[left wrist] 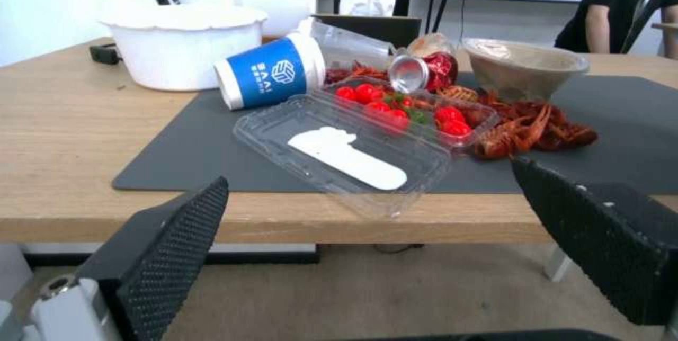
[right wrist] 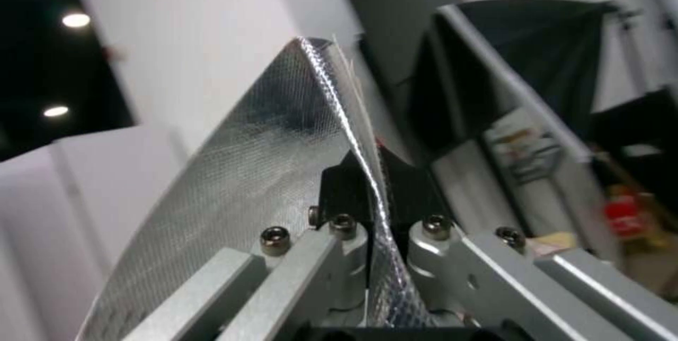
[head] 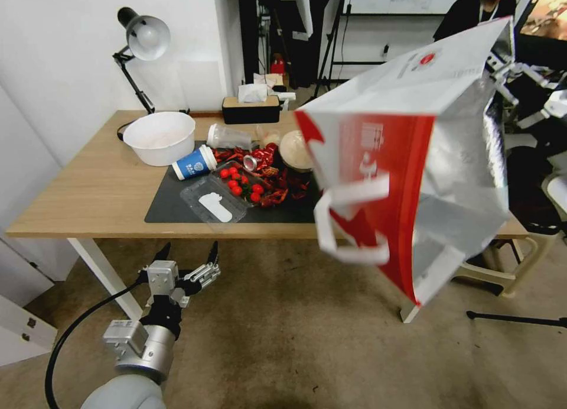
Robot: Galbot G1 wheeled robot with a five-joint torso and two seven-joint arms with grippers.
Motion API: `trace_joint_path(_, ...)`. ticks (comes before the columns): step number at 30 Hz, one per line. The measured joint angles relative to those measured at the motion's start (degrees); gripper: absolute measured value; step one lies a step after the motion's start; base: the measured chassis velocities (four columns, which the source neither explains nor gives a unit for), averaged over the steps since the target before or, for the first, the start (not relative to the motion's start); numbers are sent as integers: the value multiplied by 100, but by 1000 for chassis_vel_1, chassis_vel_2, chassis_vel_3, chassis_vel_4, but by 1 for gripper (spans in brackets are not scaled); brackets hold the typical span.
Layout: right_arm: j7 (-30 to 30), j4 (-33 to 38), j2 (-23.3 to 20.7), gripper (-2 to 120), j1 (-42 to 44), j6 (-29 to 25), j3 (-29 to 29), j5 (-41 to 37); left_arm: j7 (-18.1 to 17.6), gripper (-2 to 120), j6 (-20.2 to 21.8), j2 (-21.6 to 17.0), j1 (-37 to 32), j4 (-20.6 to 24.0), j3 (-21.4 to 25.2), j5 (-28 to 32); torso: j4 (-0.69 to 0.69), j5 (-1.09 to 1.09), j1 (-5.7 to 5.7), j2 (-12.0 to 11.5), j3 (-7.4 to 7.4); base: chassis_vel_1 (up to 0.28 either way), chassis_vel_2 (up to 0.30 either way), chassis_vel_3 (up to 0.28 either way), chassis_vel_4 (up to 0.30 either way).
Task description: Pick up the food delivery bag from the floor and place it on the table.
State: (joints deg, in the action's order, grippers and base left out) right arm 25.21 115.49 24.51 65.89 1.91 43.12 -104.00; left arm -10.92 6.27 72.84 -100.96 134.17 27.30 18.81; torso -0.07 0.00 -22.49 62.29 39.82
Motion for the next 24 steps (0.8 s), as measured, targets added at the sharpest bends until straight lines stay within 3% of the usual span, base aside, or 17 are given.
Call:
trace_joint_path(6, -444, -54, -23, 0, -174, -123, -80, -5, -3, 100, -19, -3, -14, 0, 8, -1, -1, -1, 0, -1, -1, 0, 0, 0, 0)
trace_joint_path(8, -1162, -118, -47, 0, -362, -290, -204, 6, -16, 100, -35, -7, -22, 1, 11, -1, 0, 0, 1, -2, -2, 0, 0, 0, 0)
trace_joint_path(15, -2398, -552, -38, 0, -610, -434, -440, 93, 0, 100, -47, -5, -12, 25, -10, -4, -1, 0, 3, -5, -3, 0, 0, 0, 0)
trace_joint_path(24, -2929, -1009, 155, 0, -515, -204, -546, 522, 12, 100, -97, -78, -52, 41, 52, 17, -1, 0, 4, -7, -5, 0, 0, 0, 0)
